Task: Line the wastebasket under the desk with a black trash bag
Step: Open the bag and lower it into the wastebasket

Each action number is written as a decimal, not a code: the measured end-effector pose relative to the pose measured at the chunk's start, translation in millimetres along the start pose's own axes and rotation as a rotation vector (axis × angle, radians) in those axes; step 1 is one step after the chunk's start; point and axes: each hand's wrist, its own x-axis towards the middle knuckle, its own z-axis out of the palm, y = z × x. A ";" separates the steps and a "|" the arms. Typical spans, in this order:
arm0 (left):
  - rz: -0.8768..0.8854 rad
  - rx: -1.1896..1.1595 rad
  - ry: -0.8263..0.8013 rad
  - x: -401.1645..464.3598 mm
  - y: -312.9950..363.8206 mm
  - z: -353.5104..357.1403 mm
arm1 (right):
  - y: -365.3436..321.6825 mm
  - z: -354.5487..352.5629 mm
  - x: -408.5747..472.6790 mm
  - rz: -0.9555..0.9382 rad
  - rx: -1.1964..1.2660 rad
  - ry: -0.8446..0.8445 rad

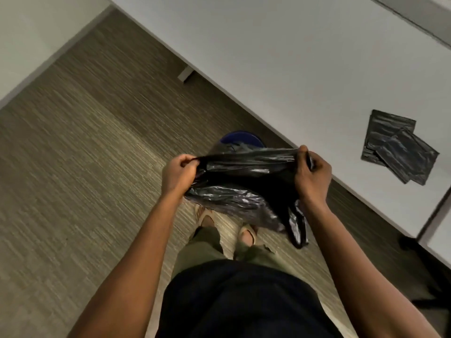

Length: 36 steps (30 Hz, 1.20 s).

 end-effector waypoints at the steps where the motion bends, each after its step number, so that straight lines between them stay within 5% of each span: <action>1: 0.115 0.090 0.055 0.4 6.7 -5.6 | -6.8 1.6 -0.5 -0.029 0.031 -0.009; 5: 0.490 0.387 0.095 9.8 20.7 -21.5 | -29.1 11.8 -1.5 -0.121 0.142 -0.012; 8: 0.382 0.740 0.077 33.9 5.9 -24.1 | -27.2 30.4 9.8 0.105 0.123 0.102; 11: 0.276 0.868 0.140 54.8 -24.6 -32.5 | -26.9 34.1 17.2 0.018 0.155 0.100; 13: 0.106 0.692 0.131 60.4 -36.7 -36.8 | -27.6 37.2 18.5 -0.061 0.166 0.068; 16: -0.412 -0.188 -0.148 66.2 -33.6 -34.6 | -21.1 49.8 22.7 0.081 0.110 0.086; 18: -0.566 -0.636 -0.291 66.3 -28.9 -31.3 | -19.9 54.6 24.8 0.077 0.090 0.070; 22: -0.505 -0.845 -0.210 74.4 -17.4 -15.9 | -20.0 57.2 22.1 -0.124 0.006 -0.063; 25: -0.492 -0.779 -0.170 81.5 -10.6 -1.4 | 0.0 65.9 27.5 -0.048 -0.170 -0.149; 29: -0.225 -0.519 -0.208 93.5 -4.9 7.6 | 6.2 75.3 41.5 -0.032 0.008 -0.053; 32: 0.008 -0.201 -0.043 93.2 0.9 15.0 | 1.8 84.6 46.8 -0.101 0.139 0.006; 36: 0.226 -0.075 0.061 89.3 0.8 34.1 | 11.8 99.4 47.1 -0.146 0.159 0.011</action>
